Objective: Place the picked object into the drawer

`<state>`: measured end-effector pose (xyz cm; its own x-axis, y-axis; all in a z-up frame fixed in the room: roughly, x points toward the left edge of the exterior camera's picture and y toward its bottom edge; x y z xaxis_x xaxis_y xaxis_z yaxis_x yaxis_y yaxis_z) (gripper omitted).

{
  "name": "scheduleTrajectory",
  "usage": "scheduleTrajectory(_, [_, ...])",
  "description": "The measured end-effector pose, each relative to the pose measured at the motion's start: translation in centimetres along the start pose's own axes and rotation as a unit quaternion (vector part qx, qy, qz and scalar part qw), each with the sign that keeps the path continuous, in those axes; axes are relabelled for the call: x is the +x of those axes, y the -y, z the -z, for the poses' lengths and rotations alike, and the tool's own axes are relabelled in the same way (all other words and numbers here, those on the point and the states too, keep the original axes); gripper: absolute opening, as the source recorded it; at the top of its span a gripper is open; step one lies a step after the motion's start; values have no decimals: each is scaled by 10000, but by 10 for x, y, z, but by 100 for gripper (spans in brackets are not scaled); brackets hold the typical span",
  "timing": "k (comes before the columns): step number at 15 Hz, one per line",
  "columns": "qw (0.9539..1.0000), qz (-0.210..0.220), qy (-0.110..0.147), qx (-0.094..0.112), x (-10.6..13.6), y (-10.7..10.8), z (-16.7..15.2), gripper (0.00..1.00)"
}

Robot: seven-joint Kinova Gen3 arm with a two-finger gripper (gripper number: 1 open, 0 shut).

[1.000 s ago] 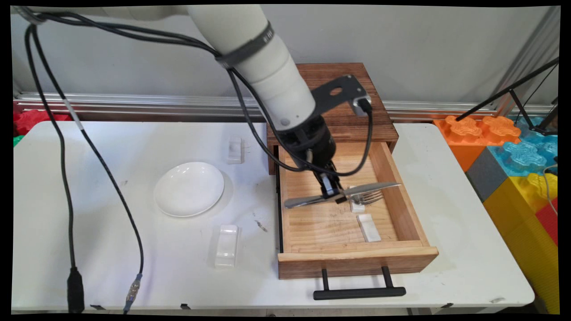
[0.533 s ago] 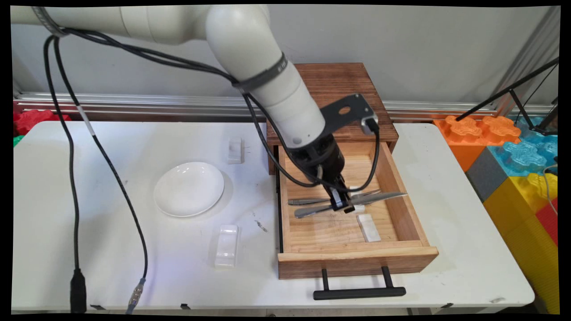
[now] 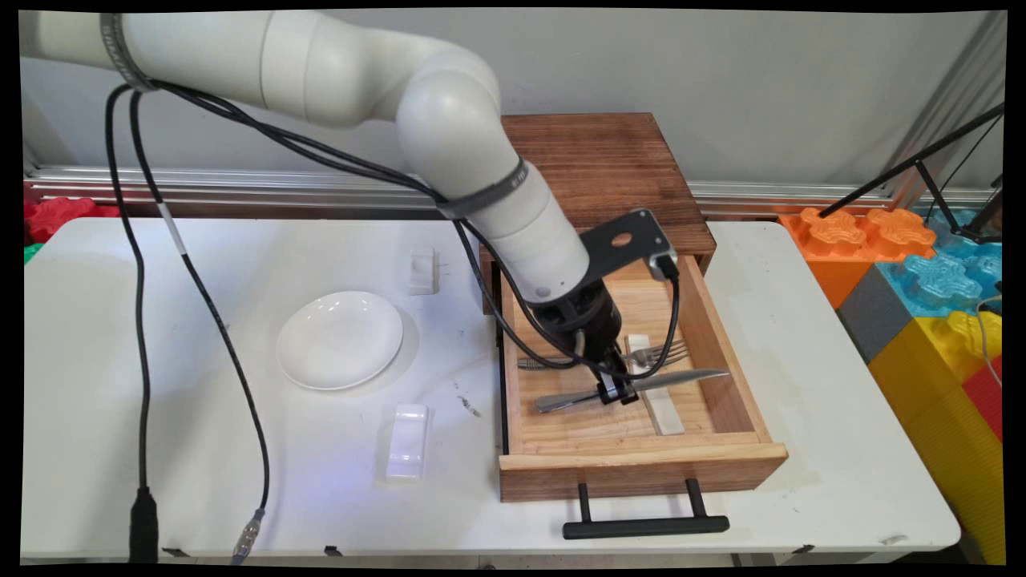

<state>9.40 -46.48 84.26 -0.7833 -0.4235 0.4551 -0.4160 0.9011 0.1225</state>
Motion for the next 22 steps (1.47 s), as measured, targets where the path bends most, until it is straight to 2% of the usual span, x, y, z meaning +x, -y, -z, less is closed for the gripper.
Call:
scheduleTrajectory(8, [10000, 57, 37, -73, -10, 2, -28, 0])
scheduleTrajectory(18, [9999, -3, 53, -109, -16, 5, -44, 0])
scheduleTrajectory(19, [9999, -29, 41, -106, -16, 5, -45, 100])
scheduleTrajectory(22, [9999, -110, 6, -86, -16, 6, -46, 100])
